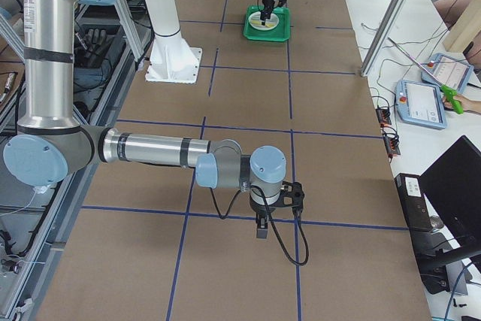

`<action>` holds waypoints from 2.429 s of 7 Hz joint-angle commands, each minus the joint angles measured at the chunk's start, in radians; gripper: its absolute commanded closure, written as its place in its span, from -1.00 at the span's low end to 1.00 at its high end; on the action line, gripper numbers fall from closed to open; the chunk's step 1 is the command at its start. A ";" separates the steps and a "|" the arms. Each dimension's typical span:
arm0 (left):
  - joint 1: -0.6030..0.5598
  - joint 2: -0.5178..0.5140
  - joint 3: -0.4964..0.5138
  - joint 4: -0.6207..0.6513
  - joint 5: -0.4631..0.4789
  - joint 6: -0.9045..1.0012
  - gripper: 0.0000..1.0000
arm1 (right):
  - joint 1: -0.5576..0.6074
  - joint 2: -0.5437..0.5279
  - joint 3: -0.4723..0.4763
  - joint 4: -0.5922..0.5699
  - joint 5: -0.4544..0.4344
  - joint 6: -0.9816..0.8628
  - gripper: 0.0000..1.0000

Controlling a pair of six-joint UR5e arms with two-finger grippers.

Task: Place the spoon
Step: 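Move the left gripper over the yellow spoon on the white plate, then lower the left gripper and close it on the yellow spoon's handle, then carry the yellow spoon off the plate and lower it onto the tray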

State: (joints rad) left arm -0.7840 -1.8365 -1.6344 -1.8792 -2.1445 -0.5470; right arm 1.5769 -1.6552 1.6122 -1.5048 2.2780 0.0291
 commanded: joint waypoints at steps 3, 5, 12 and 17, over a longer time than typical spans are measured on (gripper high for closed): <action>0.002 0.002 0.004 -0.001 -0.002 -0.005 0.05 | 0.000 0.000 0.000 0.000 0.000 0.000 -1.00; 0.003 0.002 0.004 0.000 -0.009 -0.008 0.39 | 0.000 0.000 0.000 0.000 0.000 0.000 -1.00; -0.004 0.003 -0.048 0.025 -0.009 -0.149 1.00 | 0.000 0.000 0.000 0.000 0.000 0.000 -1.00; 0.026 -0.131 -0.034 0.135 -0.005 -0.401 1.00 | 0.000 0.000 0.000 0.000 0.000 0.000 -1.00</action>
State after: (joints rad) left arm -0.7697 -1.9203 -1.7103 -1.7417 -2.1486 -0.9093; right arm 1.5769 -1.6551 1.6122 -1.5048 2.2780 0.0292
